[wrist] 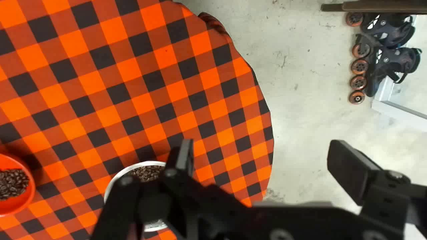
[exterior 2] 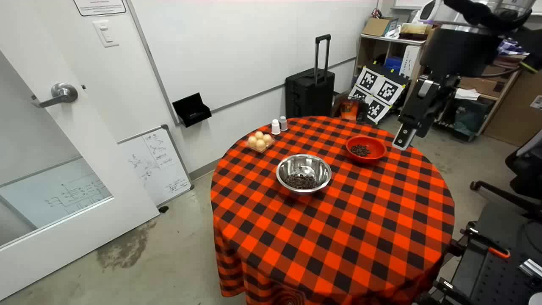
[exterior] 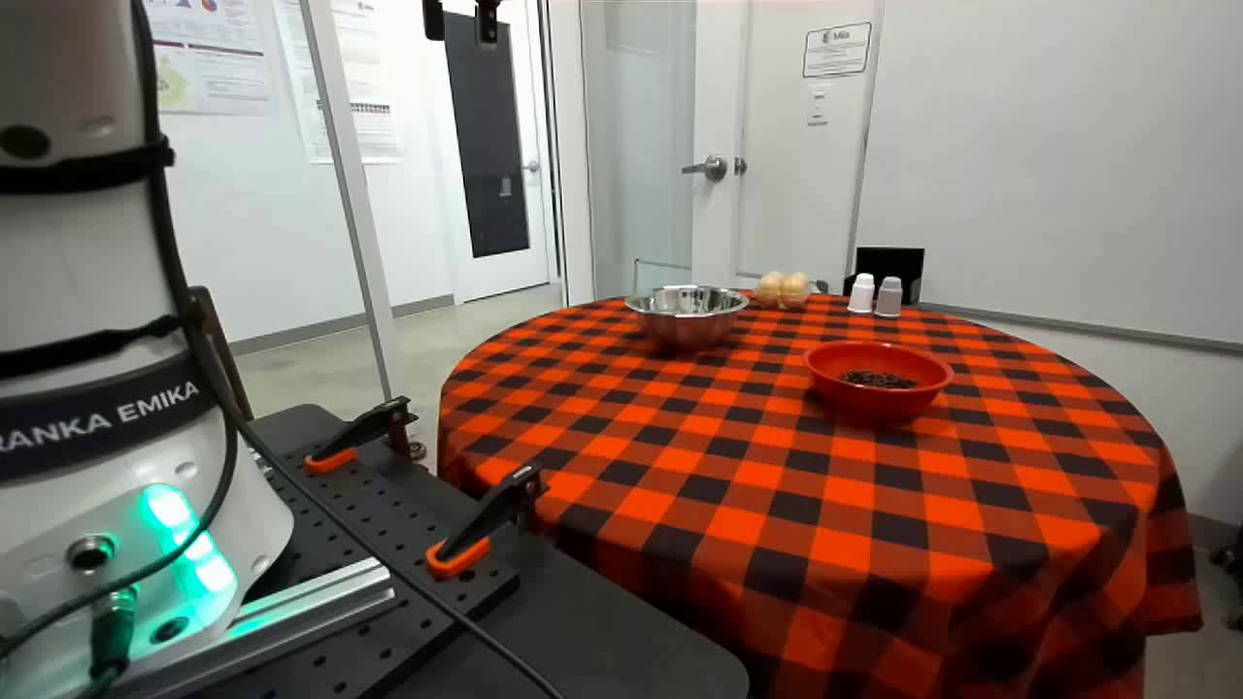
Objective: Pour the contents of the orange bowl into the silver bowl
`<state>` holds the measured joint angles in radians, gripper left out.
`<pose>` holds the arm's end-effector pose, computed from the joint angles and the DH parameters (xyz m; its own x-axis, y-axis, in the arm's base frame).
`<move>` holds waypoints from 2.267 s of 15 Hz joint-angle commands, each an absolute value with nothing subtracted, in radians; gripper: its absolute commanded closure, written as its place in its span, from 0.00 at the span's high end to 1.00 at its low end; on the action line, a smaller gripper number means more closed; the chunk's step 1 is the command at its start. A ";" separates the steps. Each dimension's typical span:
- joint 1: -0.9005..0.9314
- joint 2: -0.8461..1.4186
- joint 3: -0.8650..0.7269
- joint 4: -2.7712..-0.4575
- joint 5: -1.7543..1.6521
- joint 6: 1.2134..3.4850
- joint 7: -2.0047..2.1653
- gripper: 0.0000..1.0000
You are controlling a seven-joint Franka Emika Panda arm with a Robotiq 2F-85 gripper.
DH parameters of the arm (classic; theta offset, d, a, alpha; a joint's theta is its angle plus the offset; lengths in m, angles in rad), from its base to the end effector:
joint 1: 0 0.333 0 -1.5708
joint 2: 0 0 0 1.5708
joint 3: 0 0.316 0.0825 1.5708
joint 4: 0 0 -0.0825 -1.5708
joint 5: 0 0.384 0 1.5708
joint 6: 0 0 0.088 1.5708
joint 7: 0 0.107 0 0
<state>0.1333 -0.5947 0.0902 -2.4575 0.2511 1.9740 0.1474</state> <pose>0.3696 0.1036 0.5130 0.9969 -0.0300 0.0733 -0.0147 -0.9794 -0.2016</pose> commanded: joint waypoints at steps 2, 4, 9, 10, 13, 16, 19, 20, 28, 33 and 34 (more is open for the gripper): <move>0.112 -0.563 0.097 -2.449 0.247 1.997 0.146 1.00; 0.068 -0.515 0.111 -2.441 0.185 2.039 0.183 1.00; -0.027 -0.341 0.076 -2.424 0.058 2.115 0.215 1.00; -0.039 -0.299 0.055 -2.420 0.064 2.142 0.207 1.00; -0.075 -0.191 -0.001 -2.394 0.100 2.224 0.201 1.00; -0.111 -0.071 -0.080 -2.366 0.161 2.318 0.163 1.00; -0.151 0.038 -0.140 -2.337 0.196 2.394 0.147 1.00; -0.167 0.078 -0.157 -2.333 0.203 2.437 0.149 1.00; -0.248 0.355 -0.173 -2.214 0.350 2.665 0.145 1.00; -0.294 0.533 -0.155 -2.079 0.376 2.697 0.158 1.00; -0.305 0.566 -0.152 -2.051 0.382 2.709 0.165 1.00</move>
<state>-0.2702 0.4585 -0.1732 -2.1533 0.3471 2.6791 0.1639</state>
